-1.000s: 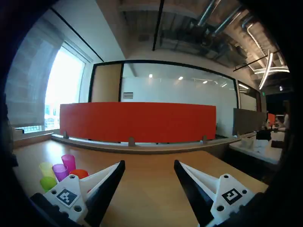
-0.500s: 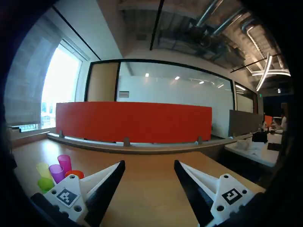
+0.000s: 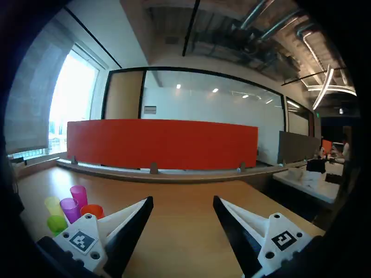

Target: Pour water

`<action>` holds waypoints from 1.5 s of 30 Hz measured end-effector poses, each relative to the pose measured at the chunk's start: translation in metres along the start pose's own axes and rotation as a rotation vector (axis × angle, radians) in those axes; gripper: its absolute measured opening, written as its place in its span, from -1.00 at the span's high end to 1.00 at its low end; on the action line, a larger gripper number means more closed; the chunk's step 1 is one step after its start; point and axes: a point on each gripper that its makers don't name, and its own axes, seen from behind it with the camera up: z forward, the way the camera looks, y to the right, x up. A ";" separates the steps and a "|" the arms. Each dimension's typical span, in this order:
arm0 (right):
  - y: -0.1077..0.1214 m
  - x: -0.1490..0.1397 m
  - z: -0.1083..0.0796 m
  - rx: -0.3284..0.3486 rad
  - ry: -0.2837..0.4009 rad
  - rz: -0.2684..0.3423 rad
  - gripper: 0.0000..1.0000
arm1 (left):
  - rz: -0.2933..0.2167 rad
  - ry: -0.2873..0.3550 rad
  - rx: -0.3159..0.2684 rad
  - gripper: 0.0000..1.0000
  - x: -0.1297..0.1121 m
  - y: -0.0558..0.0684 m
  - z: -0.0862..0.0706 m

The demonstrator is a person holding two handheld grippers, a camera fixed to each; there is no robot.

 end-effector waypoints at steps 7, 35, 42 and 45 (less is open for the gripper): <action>-0.001 0.011 -0.002 -0.003 0.005 -0.009 -1.00 | 0.008 0.003 0.025 -0.86 -0.011 0.000 -0.004; -0.001 0.024 -0.007 -0.004 0.027 -0.024 -1.00 | -0.024 -0.021 0.053 -0.86 -0.045 0.009 -0.009; 0.000 0.023 -0.008 -0.011 0.027 -0.030 -1.00 | -0.031 -0.027 0.050 -0.86 -0.048 0.010 -0.010; 0.001 0.023 -0.008 -0.009 0.027 -0.030 -1.00 | -0.031 -0.031 0.048 -0.86 -0.049 0.011 -0.010</action>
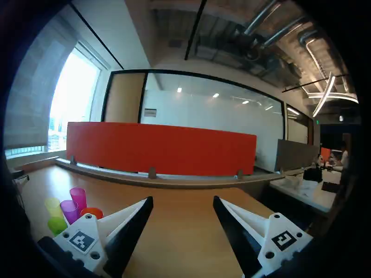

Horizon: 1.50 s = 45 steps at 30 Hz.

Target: Pour water

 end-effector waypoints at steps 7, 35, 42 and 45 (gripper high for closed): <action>0.004 -0.001 -0.001 -0.003 0.002 0.005 -1.00 | 0.000 -0.006 -0.003 -0.86 -0.002 0.001 0.001; -0.010 -0.006 -0.001 0.040 0.029 -0.026 -1.00 | 0.003 -0.029 -0.002 -0.87 -0.005 -0.001 0.000; -0.020 -0.015 -0.001 0.064 0.052 -0.014 -1.00 | 0.003 -0.029 -0.001 -0.86 -0.005 -0.001 0.000; -0.020 -0.020 0.001 0.065 0.061 -0.006 -1.00 | 0.003 -0.029 -0.002 -0.86 -0.005 0.000 0.000</action>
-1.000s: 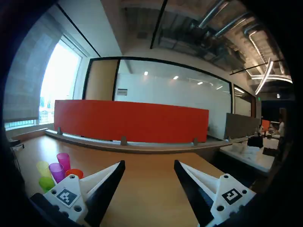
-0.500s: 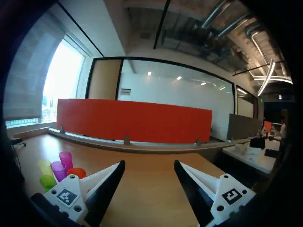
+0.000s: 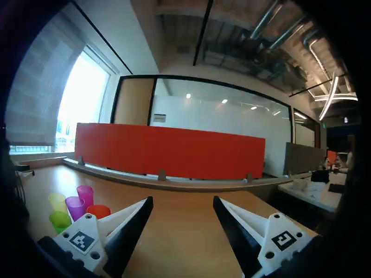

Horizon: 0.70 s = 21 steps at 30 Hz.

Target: Pour water

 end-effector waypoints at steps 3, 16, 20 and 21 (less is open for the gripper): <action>0.002 -0.005 0.003 -0.008 0.015 0.007 -1.00 | 0.000 0.000 0.000 -0.86 0.000 0.001 0.000; 0.002 -0.034 0.005 -0.010 0.024 0.067 -1.00 | 0.000 0.000 0.000 -0.86 0.000 0.001 0.000; 0.001 -0.039 0.004 0.001 0.027 0.068 -1.00 | 0.000 0.000 0.000 -0.86 0.000 0.000 0.000; 0.001 -0.040 0.004 0.002 0.026 0.068 -1.00 | 0.000 0.000 0.000 -0.86 0.000 0.000 0.000</action>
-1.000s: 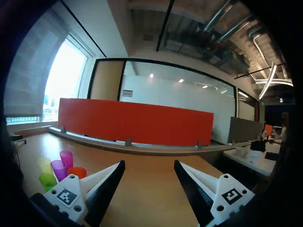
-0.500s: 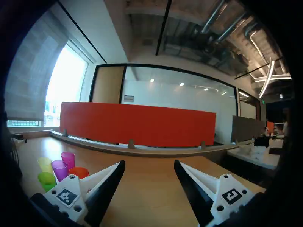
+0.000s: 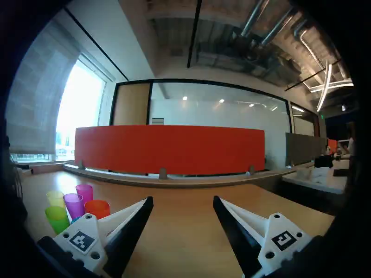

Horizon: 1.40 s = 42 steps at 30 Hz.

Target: Pour water

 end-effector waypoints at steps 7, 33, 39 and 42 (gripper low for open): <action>0.001 -0.013 0.001 0.005 -0.023 0.029 -1.00 | 0.000 0.000 0.000 -0.86 0.000 0.000 0.000; -0.001 -0.028 0.002 0.002 -0.061 0.019 -1.00 | 0.000 0.000 0.000 -0.87 0.000 0.000 -0.001; -0.001 -0.028 0.002 0.005 -0.061 0.019 -1.00 | 0.000 0.000 0.000 -0.86 0.000 0.000 -0.001; -0.001 -0.028 0.002 0.005 -0.062 0.020 -1.00 | 0.000 0.000 0.000 -0.86 0.000 0.000 0.000</action>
